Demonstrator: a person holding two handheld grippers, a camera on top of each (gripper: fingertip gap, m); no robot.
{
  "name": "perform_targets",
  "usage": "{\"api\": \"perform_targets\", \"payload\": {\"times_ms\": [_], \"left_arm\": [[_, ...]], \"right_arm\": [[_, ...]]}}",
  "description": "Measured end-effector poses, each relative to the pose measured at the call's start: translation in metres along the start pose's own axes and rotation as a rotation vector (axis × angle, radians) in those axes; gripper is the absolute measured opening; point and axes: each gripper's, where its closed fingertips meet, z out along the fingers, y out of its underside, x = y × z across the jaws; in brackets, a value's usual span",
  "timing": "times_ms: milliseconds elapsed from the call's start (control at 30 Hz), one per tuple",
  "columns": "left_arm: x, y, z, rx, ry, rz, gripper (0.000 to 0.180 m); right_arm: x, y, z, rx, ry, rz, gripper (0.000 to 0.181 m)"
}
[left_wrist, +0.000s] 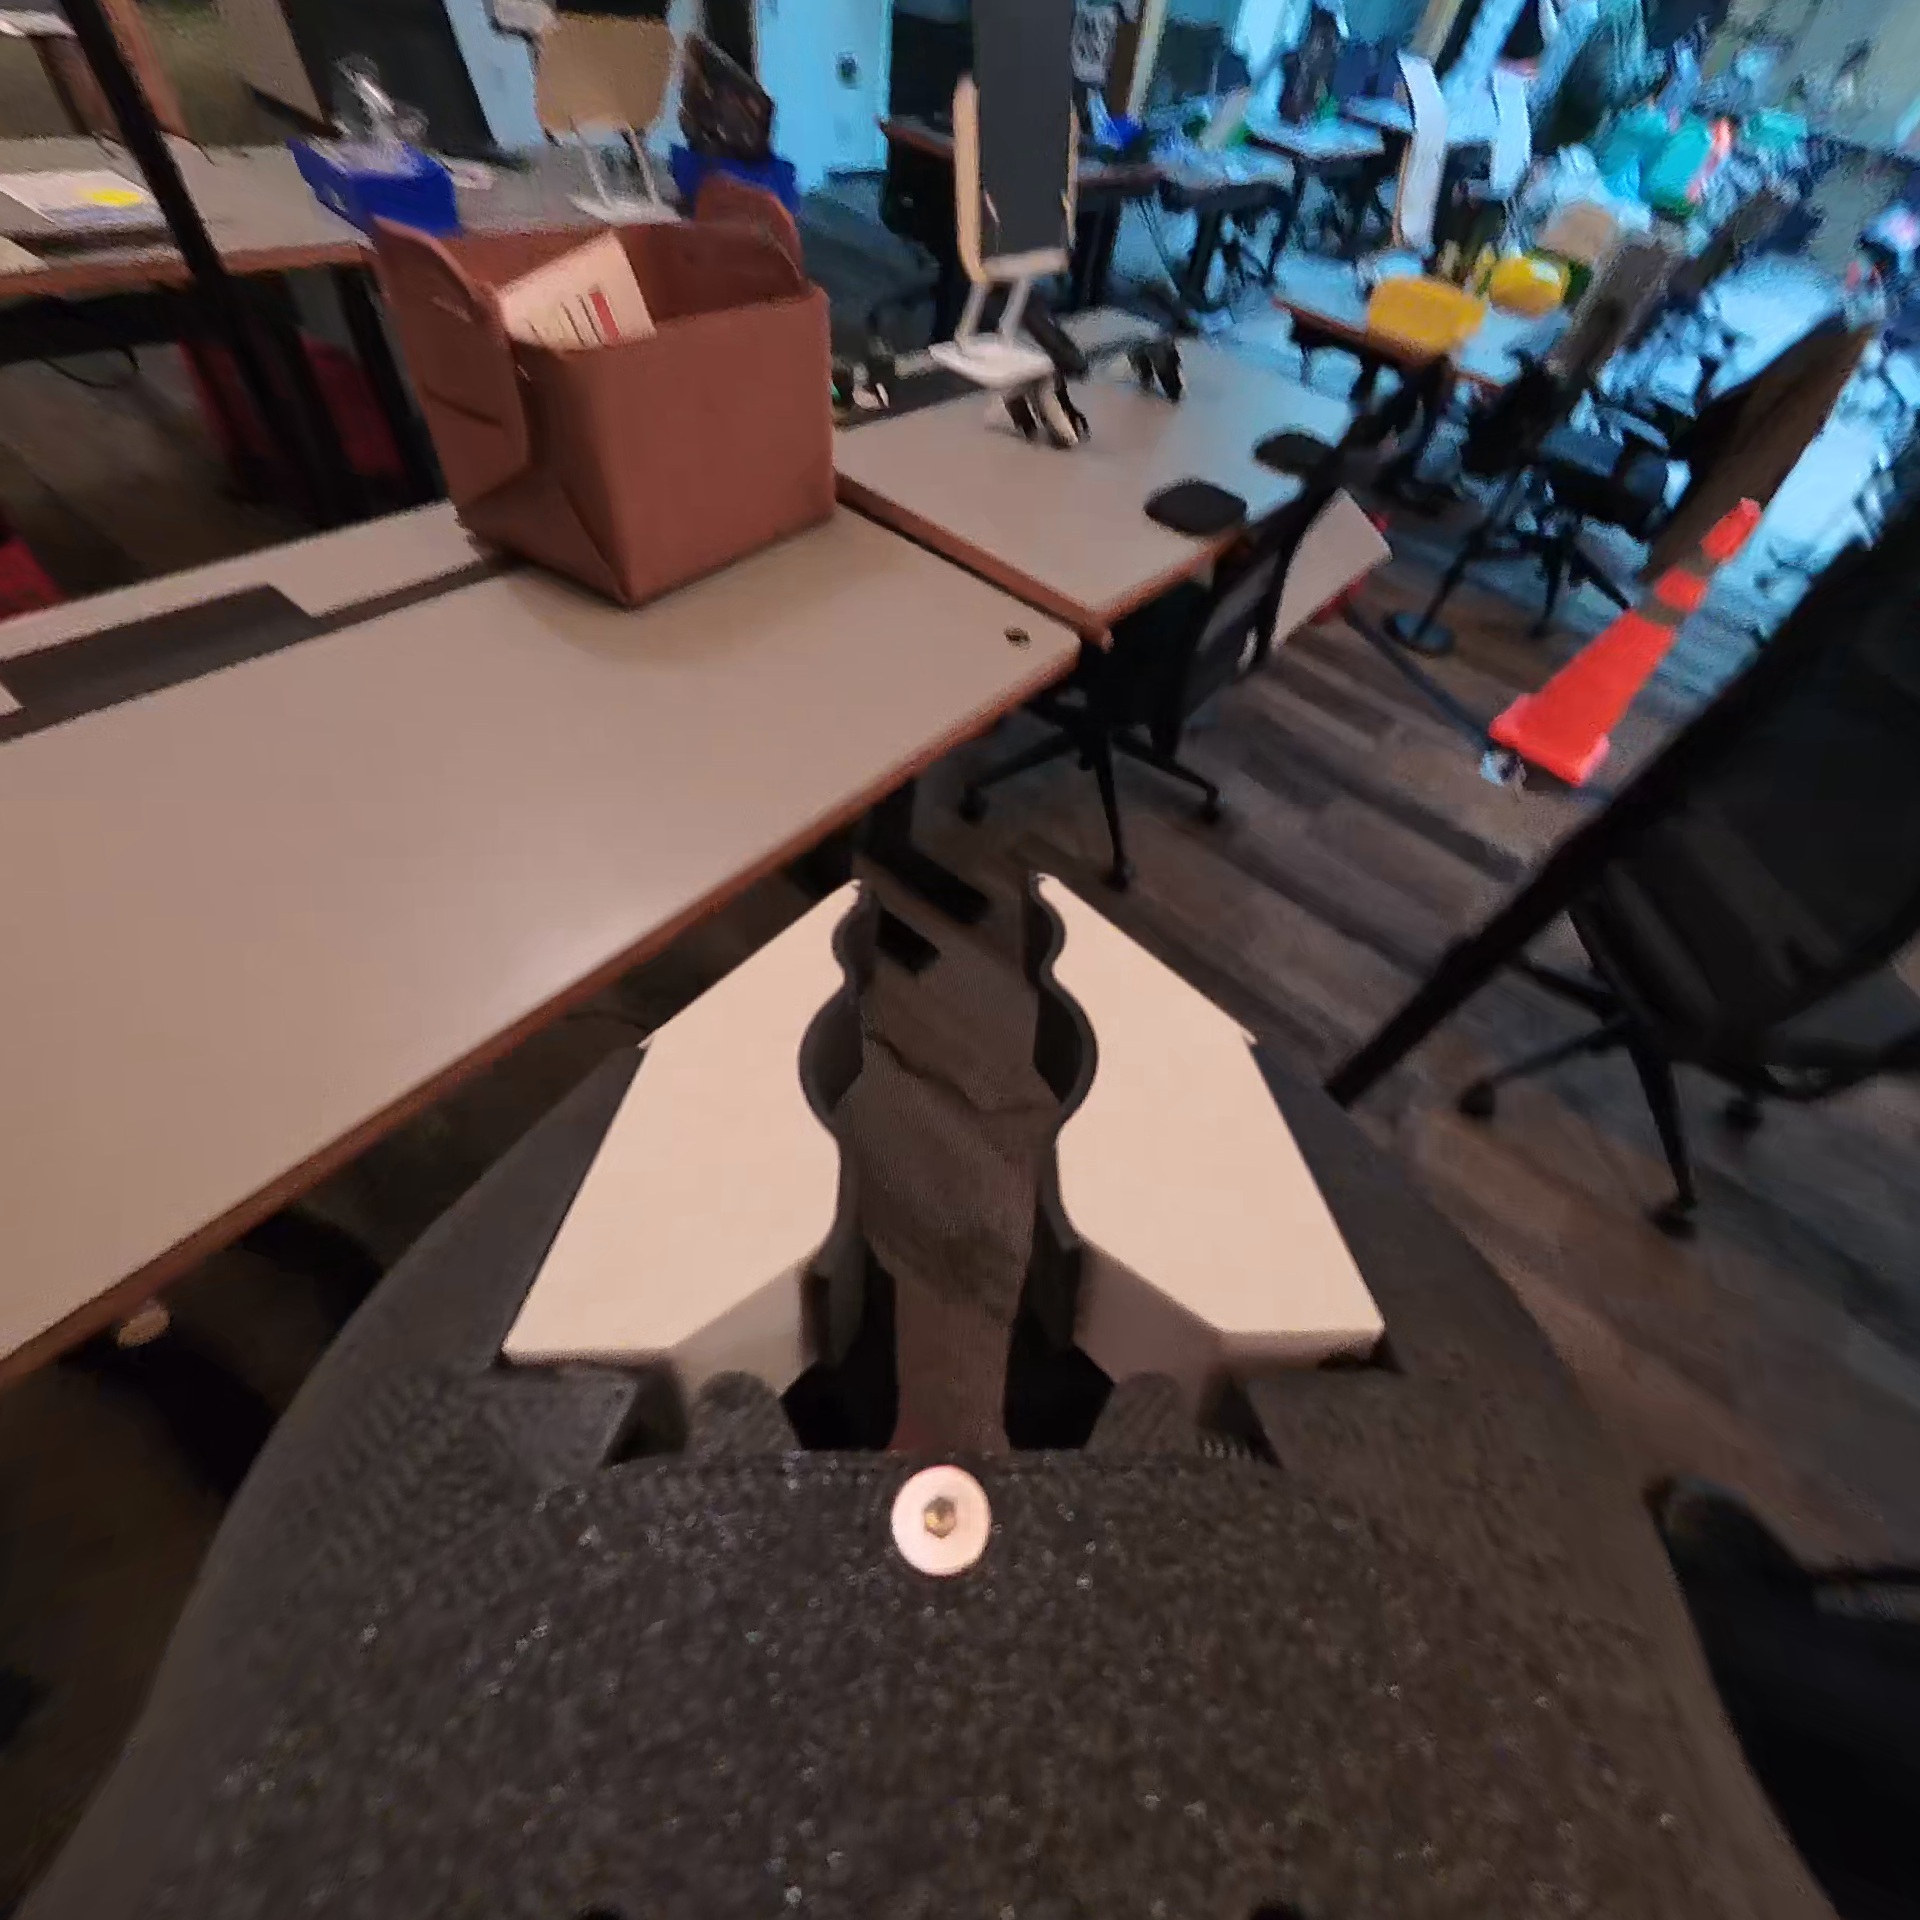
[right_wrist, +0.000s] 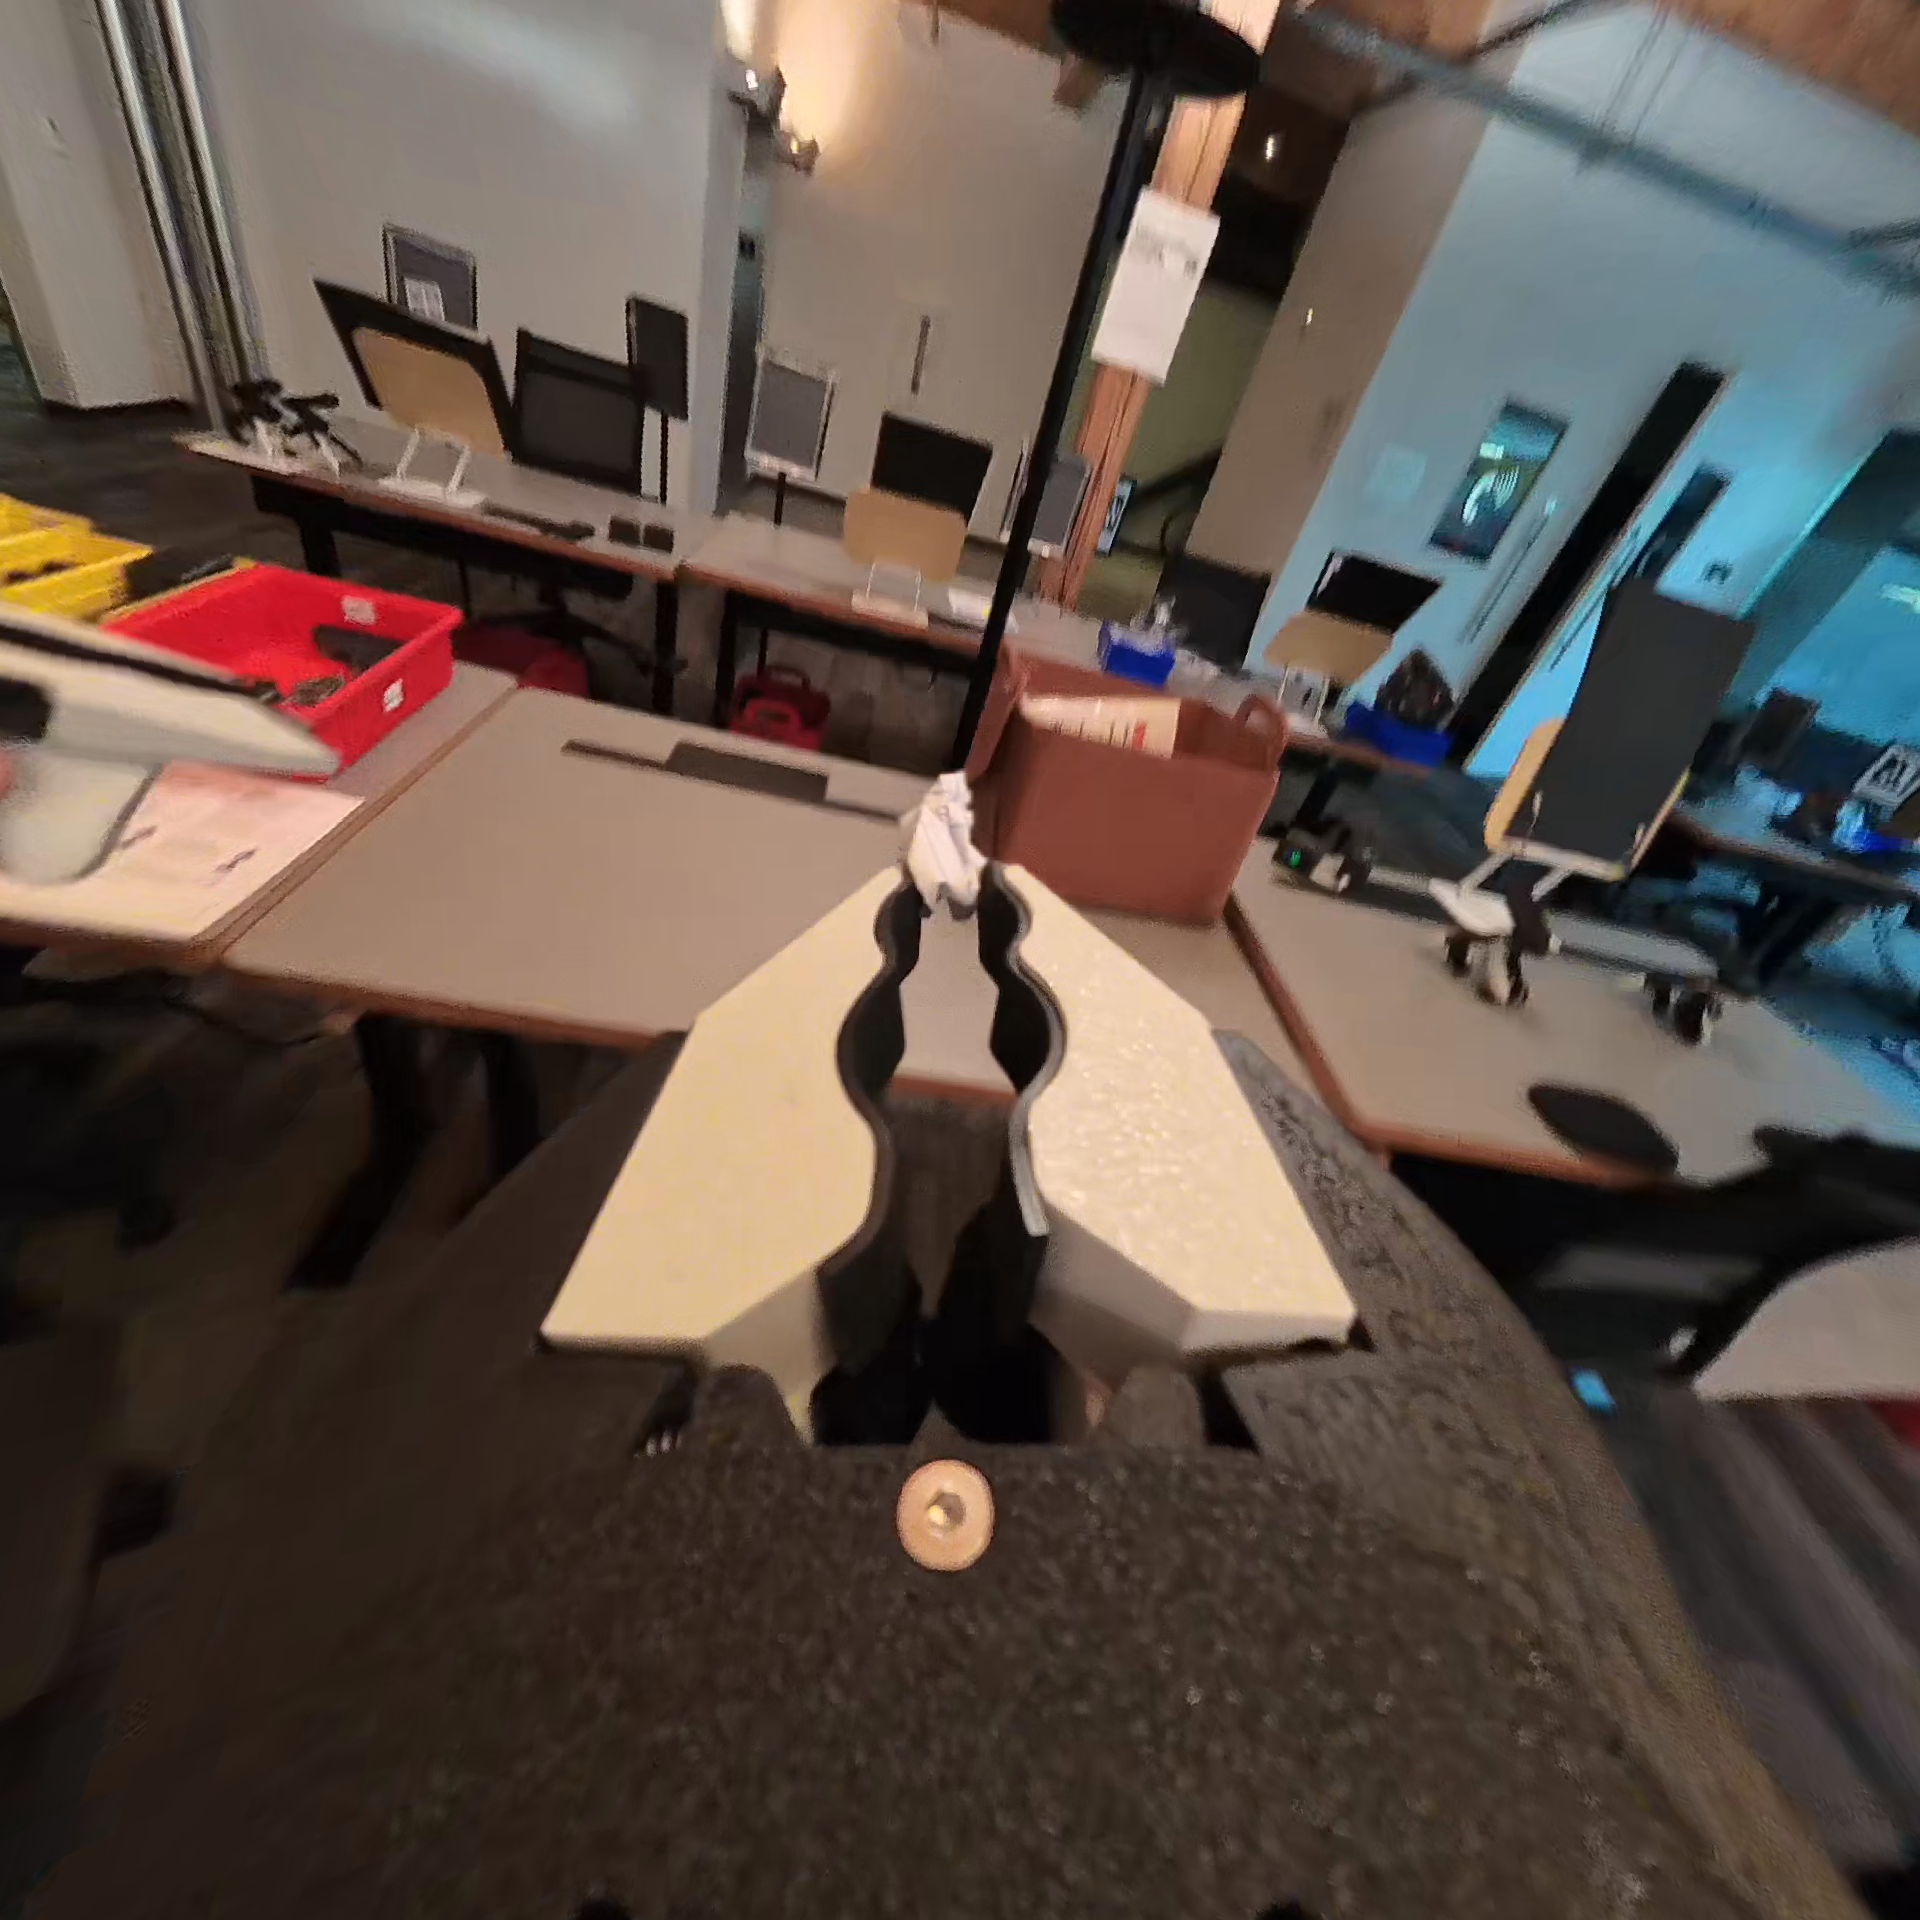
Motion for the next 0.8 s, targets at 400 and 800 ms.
{"api": "perform_targets", "payload": {"times_ms": [400, 800], "left_arm": [[0.012, -0.106, 0.168, 0.138, -0.233, -0.055, 0.028], [0.019, -0.132, 0.207, 0.142, -0.266, -0.104, 0.028]], "right_arm": [[0.181, -0.298, 0.071, 0.951, 0.108, -0.382, 0.010], [0.306, -0.313, 0.468, 0.244, -0.154, 0.005, 0.066]]}}
